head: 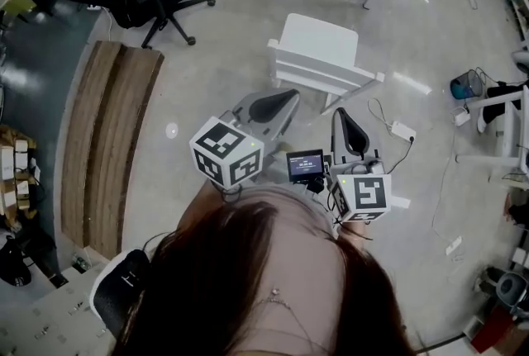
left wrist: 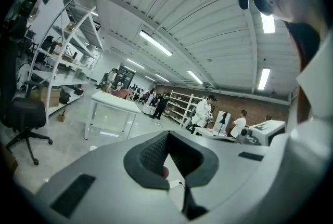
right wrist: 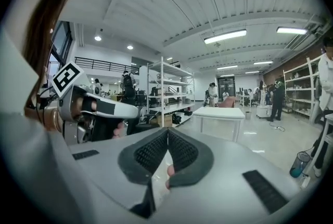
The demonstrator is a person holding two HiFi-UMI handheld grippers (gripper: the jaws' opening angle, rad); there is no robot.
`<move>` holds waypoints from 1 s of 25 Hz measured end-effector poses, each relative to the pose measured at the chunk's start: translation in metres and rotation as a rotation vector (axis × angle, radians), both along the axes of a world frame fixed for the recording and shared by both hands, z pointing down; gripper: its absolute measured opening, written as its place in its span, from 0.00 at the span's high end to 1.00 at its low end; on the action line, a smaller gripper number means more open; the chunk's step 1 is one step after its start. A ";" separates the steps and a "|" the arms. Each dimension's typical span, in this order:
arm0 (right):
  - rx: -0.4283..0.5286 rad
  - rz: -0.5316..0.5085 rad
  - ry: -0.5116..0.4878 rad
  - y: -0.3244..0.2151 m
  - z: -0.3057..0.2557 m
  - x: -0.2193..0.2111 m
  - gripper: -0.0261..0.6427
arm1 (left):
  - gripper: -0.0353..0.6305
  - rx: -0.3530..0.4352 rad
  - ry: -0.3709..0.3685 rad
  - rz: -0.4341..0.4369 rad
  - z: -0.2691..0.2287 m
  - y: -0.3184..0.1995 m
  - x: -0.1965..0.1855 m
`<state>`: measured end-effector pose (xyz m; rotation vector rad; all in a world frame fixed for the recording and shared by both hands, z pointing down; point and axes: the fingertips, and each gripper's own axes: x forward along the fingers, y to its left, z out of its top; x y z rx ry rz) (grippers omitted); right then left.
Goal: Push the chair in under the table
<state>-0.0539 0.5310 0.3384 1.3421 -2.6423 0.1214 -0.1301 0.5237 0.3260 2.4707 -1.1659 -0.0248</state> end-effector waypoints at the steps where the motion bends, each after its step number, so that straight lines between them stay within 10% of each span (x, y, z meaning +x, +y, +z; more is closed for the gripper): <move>1: 0.003 0.000 0.002 -0.011 0.001 0.004 0.94 | 0.94 0.003 -0.011 0.010 0.001 -0.010 0.005; 20: 0.003 -0.092 0.162 -0.124 0.038 0.037 0.94 | 0.94 -0.077 -0.227 -0.002 0.056 -0.108 0.028; 25: 0.021 -0.118 0.298 -0.136 0.055 0.032 0.94 | 0.73 -0.095 -0.325 0.081 0.075 -0.117 0.029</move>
